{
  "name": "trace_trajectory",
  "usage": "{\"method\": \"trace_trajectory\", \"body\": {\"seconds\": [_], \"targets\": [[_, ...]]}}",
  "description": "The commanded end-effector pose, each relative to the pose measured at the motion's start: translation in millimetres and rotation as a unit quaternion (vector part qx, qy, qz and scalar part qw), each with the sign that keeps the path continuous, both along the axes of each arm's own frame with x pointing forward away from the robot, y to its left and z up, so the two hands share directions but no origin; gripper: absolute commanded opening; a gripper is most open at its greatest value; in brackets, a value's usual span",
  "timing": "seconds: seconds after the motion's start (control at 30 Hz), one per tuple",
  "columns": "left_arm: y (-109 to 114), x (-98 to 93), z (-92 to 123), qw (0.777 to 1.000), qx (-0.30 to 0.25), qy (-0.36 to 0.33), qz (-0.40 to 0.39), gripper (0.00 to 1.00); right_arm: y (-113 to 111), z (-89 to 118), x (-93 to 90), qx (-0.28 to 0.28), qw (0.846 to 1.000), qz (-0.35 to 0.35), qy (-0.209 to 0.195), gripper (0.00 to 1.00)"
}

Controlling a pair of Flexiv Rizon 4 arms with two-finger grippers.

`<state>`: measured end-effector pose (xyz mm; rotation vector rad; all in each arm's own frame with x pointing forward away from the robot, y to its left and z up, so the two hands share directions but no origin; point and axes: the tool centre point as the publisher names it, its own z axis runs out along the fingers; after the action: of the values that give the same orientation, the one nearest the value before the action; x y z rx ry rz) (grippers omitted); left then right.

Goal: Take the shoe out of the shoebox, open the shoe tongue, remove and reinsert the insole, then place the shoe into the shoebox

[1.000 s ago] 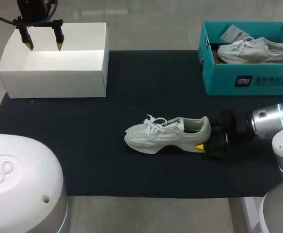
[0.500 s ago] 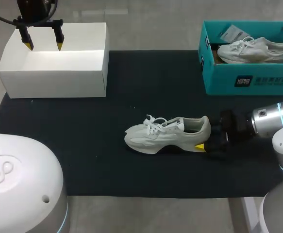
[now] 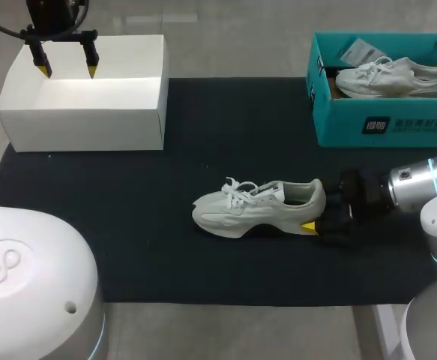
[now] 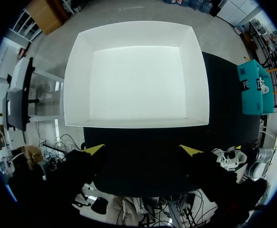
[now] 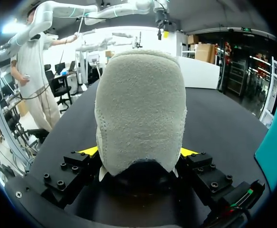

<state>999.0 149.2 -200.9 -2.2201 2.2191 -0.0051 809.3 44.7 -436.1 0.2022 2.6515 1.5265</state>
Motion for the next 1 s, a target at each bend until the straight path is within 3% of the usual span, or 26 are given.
{"method": "trace_trajectory", "body": {"seconds": [0.03,0.27,0.37,0.43,0.67,1.0], "targets": [[0.2,0.0,0.6,1.0,0.0,0.001,0.0,1.0,0.9,-2.1,1.7,-0.001,1.0,-0.001,0.0,0.0],[0.2,0.0,0.6,1.0,0.0,0.001,0.0,1.0,0.9,-2.1,1.7,-0.001,1.0,-0.001,0.0,0.0],[-8.9,-0.3,-4.6,0.997,0.018,0.051,0.046,1.0,0.9,-2.1,1.7,-0.001,1.0,-0.001,0.0,0.0],[-13.1,-4.5,-6.8,0.997,0.018,0.051,0.059,1.0,0.9,-2.1,1.7,-0.001,1.0,-0.001,0.0,0.0],[-43.2,-43.3,-20.2,0.987,0.056,0.084,0.128,1.0,0.9,-2.1,1.7,-0.001,1.0,-0.001,0.0,0.0],[-106.1,-99.1,-22.3,0.99,0.065,-0.008,0.125,1.0,0.9,-2.1,1.7,-0.001,1.0,-0.001,0.0,0.0]]}}
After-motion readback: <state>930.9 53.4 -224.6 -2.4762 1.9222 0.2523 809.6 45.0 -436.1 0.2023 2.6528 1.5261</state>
